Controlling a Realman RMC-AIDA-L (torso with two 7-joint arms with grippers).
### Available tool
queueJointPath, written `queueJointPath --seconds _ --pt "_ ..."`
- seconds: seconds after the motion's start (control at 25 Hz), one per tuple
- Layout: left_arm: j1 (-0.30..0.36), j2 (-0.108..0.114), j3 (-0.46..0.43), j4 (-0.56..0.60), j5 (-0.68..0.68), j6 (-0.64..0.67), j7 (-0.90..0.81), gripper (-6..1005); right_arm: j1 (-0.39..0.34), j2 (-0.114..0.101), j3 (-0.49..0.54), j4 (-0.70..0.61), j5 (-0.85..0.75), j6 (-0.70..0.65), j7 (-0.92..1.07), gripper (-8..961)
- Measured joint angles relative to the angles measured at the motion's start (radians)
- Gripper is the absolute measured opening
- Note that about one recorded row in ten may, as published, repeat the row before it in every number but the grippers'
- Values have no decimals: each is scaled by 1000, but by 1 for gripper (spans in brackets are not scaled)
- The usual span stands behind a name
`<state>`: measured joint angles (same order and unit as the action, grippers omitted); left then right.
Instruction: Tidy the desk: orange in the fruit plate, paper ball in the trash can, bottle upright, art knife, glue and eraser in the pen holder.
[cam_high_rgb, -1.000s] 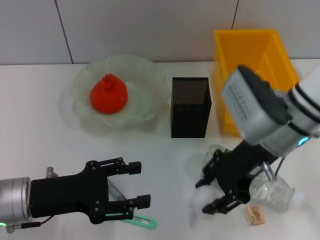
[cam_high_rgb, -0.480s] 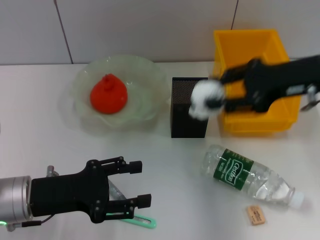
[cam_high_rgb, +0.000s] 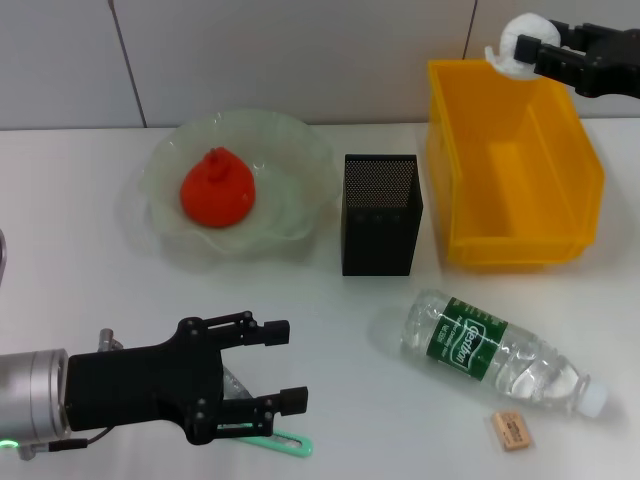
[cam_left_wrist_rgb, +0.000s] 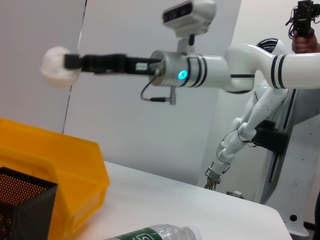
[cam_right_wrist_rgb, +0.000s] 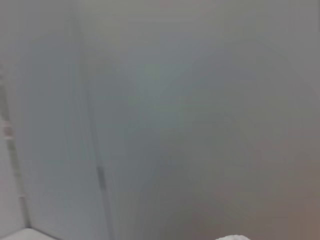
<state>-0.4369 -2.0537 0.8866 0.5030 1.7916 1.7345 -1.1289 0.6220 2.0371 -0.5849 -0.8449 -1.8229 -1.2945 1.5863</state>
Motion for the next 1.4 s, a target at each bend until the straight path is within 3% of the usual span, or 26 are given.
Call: queueJointPath --seconds 0.32,0.6,1.4 --pt "-4 0 0 0 0 -4 0 769 30 -3 -20 128 -7 204 -44 502" --pt "-7 0 0 0 0 -4 0 769 50 -6 -147 192 -7 349 -46 548" --pt "-7 1 0 0 0 -6 0 769 61 15 -172 185 16 395 -50 743"
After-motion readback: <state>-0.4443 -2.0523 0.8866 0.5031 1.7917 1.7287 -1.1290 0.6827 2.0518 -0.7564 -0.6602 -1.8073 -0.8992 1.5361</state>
